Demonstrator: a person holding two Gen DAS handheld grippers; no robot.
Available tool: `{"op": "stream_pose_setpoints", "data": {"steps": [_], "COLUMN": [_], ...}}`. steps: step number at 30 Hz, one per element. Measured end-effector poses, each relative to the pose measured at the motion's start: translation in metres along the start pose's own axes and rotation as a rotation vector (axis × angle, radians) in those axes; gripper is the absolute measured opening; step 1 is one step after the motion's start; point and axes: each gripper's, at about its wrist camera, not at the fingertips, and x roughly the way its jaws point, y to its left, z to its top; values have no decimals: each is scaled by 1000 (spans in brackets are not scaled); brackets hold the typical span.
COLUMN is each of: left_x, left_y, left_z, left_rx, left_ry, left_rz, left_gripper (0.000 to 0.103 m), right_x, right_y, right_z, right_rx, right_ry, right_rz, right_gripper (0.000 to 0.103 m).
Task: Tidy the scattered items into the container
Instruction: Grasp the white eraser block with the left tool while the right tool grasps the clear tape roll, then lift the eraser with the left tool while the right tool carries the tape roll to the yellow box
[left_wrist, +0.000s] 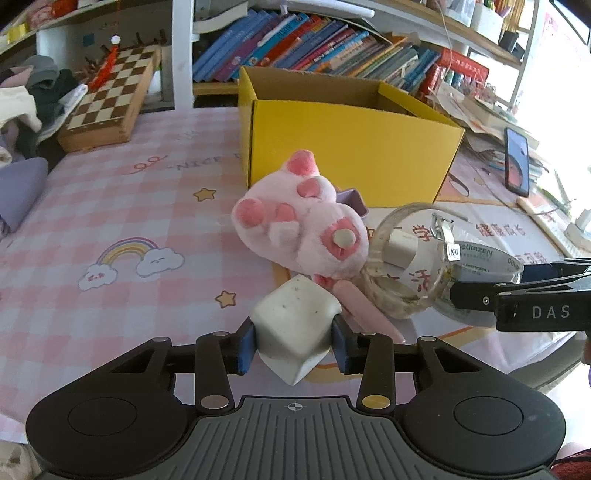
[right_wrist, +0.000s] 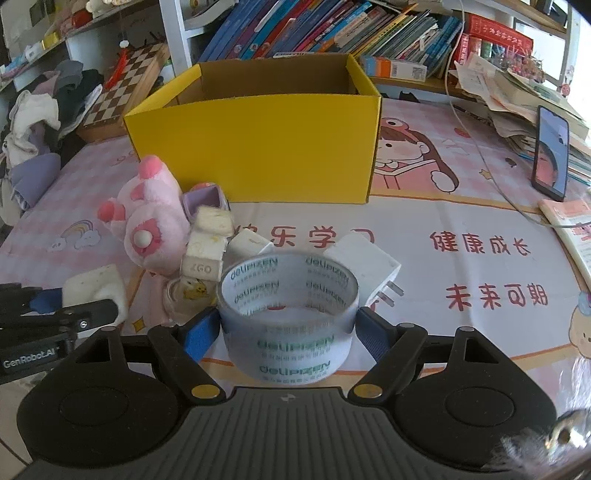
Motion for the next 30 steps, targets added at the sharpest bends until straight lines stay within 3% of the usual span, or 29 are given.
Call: {"op": "stream_pose_setpoints", "data": {"steps": [13,21,30], "left_x": [-12,-32,-43], "left_y": [1,-5,-12], "left_z": [-5,16,60], "left_rx": [-9,17,45], "left_ry": [-26,-126,-256], "left_rz": [2,-14,-27], "left_gripper": [37,37,36], "right_x": [-16,-37,-51], "right_y": [-11,-13,-19], "right_z": [-9,7,48], "right_rx": [50,43,-1], "right_ry": [-45,-143,-254], "right_rz": [-39,-37,-27], "right_gripper": [79,79,79]}}
